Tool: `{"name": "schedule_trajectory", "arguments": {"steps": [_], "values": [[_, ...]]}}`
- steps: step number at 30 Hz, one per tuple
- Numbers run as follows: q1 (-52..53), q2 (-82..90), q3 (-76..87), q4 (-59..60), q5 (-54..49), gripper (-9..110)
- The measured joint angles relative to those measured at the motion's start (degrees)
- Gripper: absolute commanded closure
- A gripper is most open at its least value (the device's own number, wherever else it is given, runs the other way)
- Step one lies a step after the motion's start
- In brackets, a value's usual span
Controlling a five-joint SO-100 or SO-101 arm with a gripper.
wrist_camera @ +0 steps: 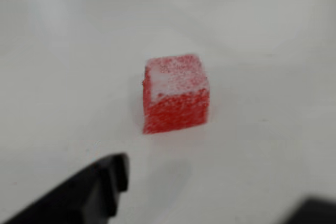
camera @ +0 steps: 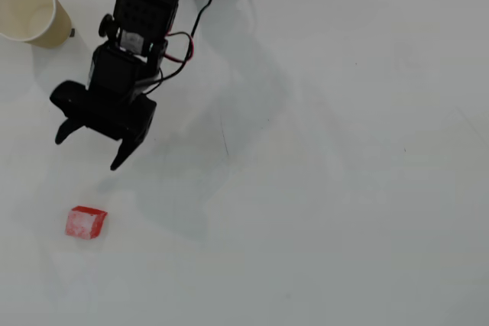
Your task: Pick up the cube and drop it in the cup.
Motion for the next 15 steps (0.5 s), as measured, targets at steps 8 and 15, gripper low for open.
{"name": "schedule_trajectory", "arguments": {"steps": [8,15], "values": [[-2.8,-6.7,-4.8,-2.3,0.0,66],[-3.4,-12.5,-9.0,-4.1,0.0,66]]}}
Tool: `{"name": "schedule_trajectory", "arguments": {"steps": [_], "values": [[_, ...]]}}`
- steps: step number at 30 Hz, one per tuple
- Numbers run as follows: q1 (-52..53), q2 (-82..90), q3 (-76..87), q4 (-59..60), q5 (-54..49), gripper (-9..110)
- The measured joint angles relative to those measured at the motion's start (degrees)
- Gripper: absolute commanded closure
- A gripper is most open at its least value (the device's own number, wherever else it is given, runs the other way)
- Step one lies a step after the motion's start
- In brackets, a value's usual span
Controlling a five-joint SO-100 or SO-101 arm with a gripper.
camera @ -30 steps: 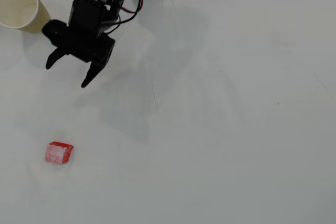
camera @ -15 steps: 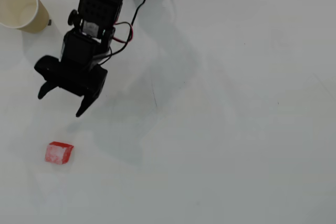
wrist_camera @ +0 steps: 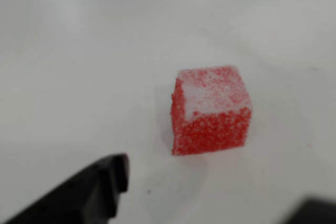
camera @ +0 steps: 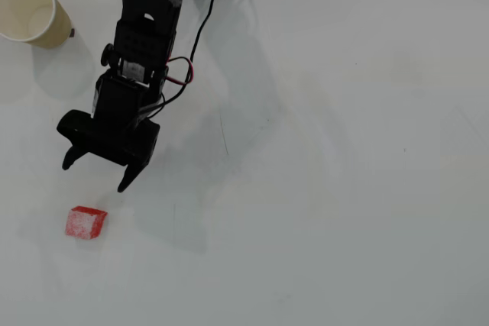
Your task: Pick up the cube and drop it in the cup.
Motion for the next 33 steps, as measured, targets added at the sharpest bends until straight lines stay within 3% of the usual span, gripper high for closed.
{"name": "schedule_trajectory", "arguments": {"steps": [33], "values": [[-1.3,-22.6,-16.5,-4.4,0.0,66]]}}
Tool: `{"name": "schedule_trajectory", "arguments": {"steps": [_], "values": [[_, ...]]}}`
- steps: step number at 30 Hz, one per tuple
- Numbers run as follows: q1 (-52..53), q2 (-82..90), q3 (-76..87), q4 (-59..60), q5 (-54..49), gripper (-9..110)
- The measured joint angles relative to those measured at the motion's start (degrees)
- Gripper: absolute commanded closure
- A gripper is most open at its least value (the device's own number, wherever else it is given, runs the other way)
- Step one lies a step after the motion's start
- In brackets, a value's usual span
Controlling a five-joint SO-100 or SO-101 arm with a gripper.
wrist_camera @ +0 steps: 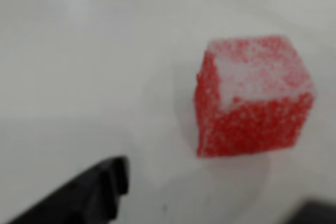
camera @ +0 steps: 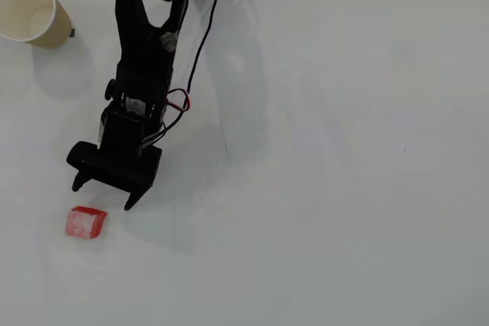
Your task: Pick up the cube and drop it in the cup.
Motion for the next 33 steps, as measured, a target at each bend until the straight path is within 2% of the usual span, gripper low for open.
{"name": "schedule_trajectory", "arguments": {"steps": [33], "values": [[3.0,-17.4,-22.4,0.0,0.0,66]]}}
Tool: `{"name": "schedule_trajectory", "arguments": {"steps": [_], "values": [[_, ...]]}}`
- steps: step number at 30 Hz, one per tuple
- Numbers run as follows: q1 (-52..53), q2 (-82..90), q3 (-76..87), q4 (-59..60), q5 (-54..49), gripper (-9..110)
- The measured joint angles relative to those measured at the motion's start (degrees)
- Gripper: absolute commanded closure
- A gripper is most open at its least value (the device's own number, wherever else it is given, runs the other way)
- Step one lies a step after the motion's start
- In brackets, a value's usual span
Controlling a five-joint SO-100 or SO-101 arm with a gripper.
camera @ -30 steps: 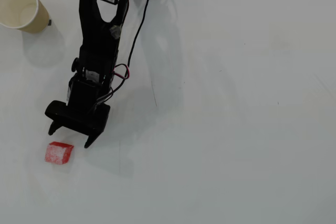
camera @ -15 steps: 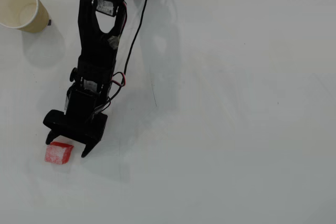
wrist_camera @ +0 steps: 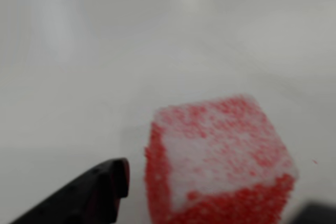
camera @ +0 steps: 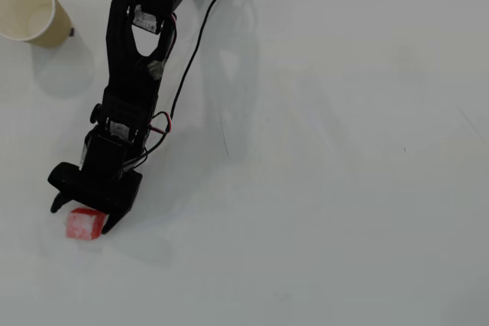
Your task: Pick up the cube and drop it in the cup.
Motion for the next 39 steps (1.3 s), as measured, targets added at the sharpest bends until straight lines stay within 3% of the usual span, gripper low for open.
{"name": "schedule_trajectory", "arguments": {"steps": [39], "values": [[3.0,-4.5,-5.6,0.0,0.0,66]]}}
